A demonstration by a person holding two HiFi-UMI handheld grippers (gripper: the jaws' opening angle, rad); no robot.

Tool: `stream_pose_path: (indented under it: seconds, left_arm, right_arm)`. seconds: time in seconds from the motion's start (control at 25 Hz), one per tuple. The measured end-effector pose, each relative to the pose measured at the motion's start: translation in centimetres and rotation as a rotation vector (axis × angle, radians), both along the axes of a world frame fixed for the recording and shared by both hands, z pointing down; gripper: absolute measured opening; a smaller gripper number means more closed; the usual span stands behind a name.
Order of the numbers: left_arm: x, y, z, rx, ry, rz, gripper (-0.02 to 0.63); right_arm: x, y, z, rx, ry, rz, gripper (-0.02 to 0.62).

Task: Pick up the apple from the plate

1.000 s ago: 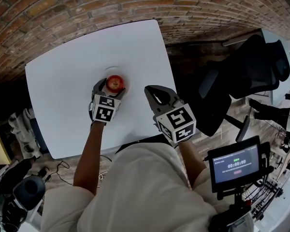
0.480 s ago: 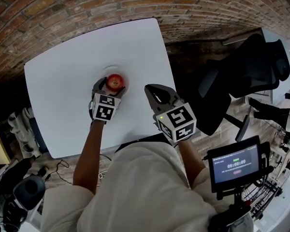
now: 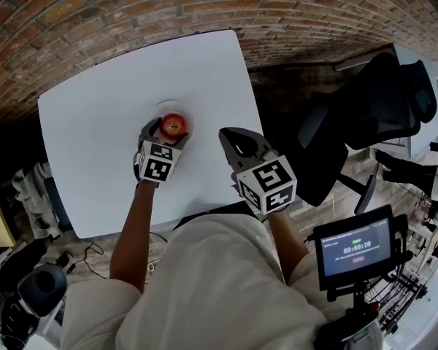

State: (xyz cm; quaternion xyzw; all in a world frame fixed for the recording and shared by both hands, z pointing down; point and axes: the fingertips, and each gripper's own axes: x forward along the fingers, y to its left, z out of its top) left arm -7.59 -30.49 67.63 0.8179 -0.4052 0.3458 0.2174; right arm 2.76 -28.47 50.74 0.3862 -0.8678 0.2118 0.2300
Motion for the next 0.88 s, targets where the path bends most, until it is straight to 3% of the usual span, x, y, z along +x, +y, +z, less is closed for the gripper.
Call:
stream_pose_path:
  seconds: [0.88]
  left_arm:
    - [0.0,2.5,-4.0,0.062,-0.009,-0.017,0.371]
  right_arm:
    - [1.1,2.7,-2.7,0.048,-0.031,0.008,0.003]
